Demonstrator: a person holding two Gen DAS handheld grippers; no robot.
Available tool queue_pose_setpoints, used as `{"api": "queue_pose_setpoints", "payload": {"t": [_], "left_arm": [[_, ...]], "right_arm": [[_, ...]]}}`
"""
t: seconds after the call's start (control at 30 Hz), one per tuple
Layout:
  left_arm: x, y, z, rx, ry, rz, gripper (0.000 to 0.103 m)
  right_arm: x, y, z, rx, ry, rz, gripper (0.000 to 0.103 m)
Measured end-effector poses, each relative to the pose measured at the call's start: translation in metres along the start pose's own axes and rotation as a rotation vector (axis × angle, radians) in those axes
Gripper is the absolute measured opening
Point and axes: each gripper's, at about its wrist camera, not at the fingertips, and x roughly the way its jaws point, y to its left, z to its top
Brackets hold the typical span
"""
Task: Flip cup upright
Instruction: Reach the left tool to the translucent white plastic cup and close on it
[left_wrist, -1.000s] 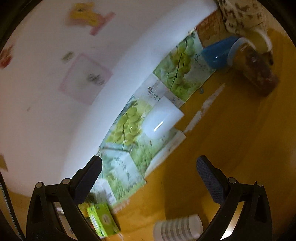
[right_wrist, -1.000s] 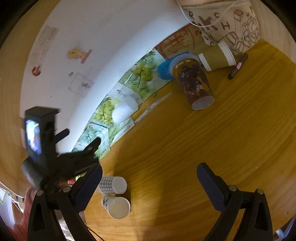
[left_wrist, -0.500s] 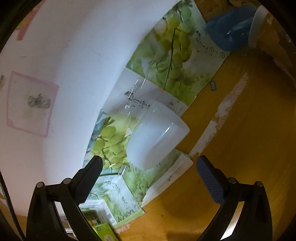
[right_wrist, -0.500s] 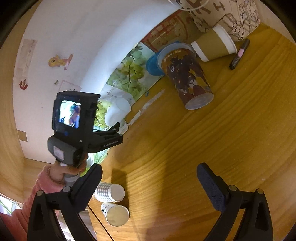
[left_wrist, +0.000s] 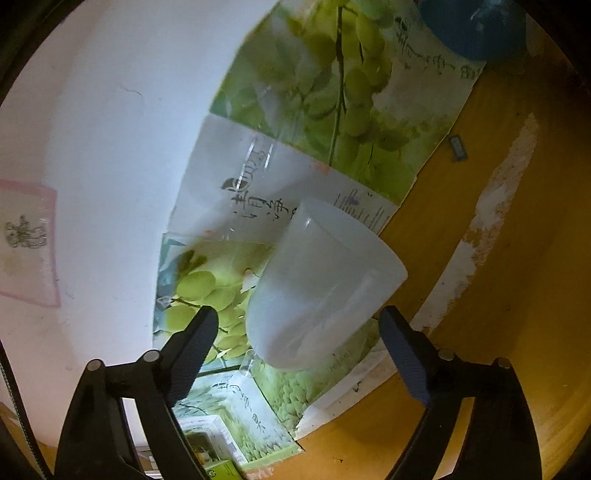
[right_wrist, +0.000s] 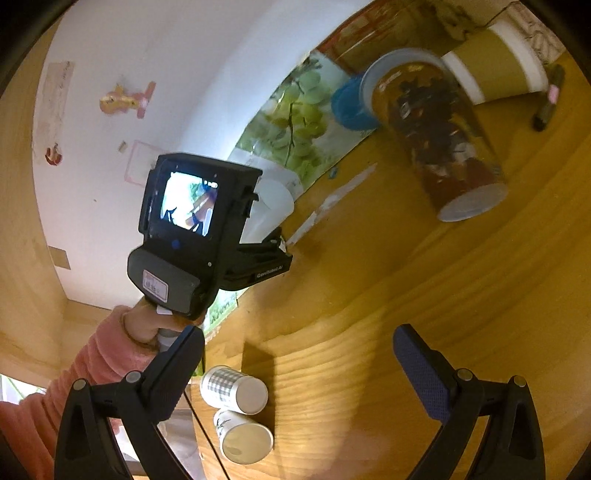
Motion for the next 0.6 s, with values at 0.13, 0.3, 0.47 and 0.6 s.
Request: {"api": "queue_pose_setpoints", "payload": {"t": [0.13, 0.3, 0.47, 0.6], "left_arm": [[0.007, -0.002, 0.002, 0.000, 0.013, -0.023, 0.079], [0.009, -0.002, 0.006, 0.002, -0.006, -0.029, 0.076], [0.007, -0.001, 0.008, 0.002, -0.005, -0.035, 0.075], [0.019, 0.002, 0.001, -0.010, 0.004, -0.052, 0.074]], "right_arm": [[0.012, 0.000, 0.002, -0.007, 0.020, 0.011, 0.103], [0.020, -0.001, 0.003, -0.012, 0.042, 0.018, 0.103], [0.022, -0.002, 0.005, -0.016, 0.050, 0.018, 0.103], [0.022, -0.002, 0.005, -0.016, 0.054, 0.017, 0.103]]}}
